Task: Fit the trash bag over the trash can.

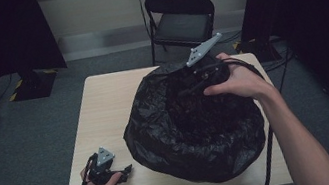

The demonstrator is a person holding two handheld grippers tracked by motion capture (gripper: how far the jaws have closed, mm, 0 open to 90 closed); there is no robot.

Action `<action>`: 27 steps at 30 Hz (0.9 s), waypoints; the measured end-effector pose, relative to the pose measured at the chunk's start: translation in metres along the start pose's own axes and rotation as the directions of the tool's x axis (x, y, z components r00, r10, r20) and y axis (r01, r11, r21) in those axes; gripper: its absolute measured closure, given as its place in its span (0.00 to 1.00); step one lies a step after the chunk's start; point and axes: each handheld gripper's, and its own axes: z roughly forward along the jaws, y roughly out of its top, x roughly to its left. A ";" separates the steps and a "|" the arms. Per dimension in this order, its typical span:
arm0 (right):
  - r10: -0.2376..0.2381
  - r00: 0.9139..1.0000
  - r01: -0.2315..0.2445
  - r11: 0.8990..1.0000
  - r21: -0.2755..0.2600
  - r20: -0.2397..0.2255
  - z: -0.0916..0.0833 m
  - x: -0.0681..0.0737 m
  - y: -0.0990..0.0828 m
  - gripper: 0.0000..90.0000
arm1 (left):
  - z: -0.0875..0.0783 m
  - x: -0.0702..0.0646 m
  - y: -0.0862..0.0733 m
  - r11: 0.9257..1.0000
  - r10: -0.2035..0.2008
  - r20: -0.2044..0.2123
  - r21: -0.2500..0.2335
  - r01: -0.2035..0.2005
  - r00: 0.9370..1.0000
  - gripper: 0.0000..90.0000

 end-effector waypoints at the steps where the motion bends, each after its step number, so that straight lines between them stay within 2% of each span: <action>1: 0.001 1.000 -0.001 1.000 0.019 0.002 0.004 -0.001 -0.001 0.50 | 0.000 0.000 0.000 1.000 0.000 0.000 0.000 0.000 1.000 0.16; 2: 0.009 1.000 -0.009 0.999 0.038 0.001 0.008 -0.002 -0.001 0.51 | 0.000 0.000 0.000 1.000 0.000 0.000 0.000 0.000 1.000 0.16; 5: -0.001 1.000 0.003 0.996 0.084 -0.022 0.018 -0.001 -0.003 0.50 | 0.000 0.000 0.000 1.000 0.000 0.000 0.000 0.000 1.000 0.16; 7: -0.012 0.999 0.016 0.992 0.125 -0.033 0.027 0.000 -0.004 0.46 | 0.000 0.000 0.000 1.000 0.000 0.000 0.000 0.000 1.000 0.16; 9: -0.040 0.998 0.048 0.980 0.193 -0.044 0.042 0.005 -0.006 0.44 | 0.000 0.000 0.000 1.000 -0.001 0.000 0.000 0.001 1.000 0.16; 10: -0.039 0.998 0.049 0.979 0.199 -0.055 0.045 0.006 -0.006 0.41 | 0.000 0.000 0.000 1.000 0.000 0.000 0.000 0.000 1.000 0.16; 13: -0.046 0.995 0.065 0.970 0.235 -0.085 0.057 0.009 -0.011 0.41 | 0.000 0.000 0.000 1.000 0.000 0.000 0.000 0.000 1.000 0.16; 15: -0.044 0.994 0.070 0.959 0.273 -0.102 0.064 0.010 -0.015 0.37 | 0.000 0.000 0.000 1.000 0.000 0.000 0.000 0.000 1.000 0.16; 17: -0.038 0.990 0.079 0.944 0.319 -0.135 0.069 0.012 -0.018 0.35 | 0.000 0.000 0.000 1.000 -0.001 0.000 0.000 0.001 1.000 0.16; 19: -0.038 0.989 0.084 0.938 0.337 -0.142 0.071 0.012 -0.019 0.34 | 0.000 0.000 0.000 1.000 0.000 0.000 0.000 0.000 1.000 0.16; 21: -0.037 0.990 0.082 0.936 0.342 -0.136 0.072 0.012 -0.019 0.34 | 0.000 0.000 0.000 1.000 0.000 0.000 0.000 0.000 1.000 0.16; 25: -0.019 0.991 0.063 0.941 0.334 -0.133 0.070 0.011 -0.017 0.30 | 0.000 0.000 0.000 1.000 0.000 -0.001 0.000 0.000 1.000 0.16; 26: -0.016 0.989 0.062 0.946 0.319 -0.145 0.067 0.012 -0.016 0.30 | 0.000 0.000 0.000 1.000 0.000 -0.001 0.000 0.000 1.000 0.16; 27: -0.016 0.987 0.063 0.956 0.285 -0.163 0.064 0.012 -0.014 0.30 | 0.000 0.000 0.000 1.000 0.000 0.000 0.000 0.000 1.000 0.16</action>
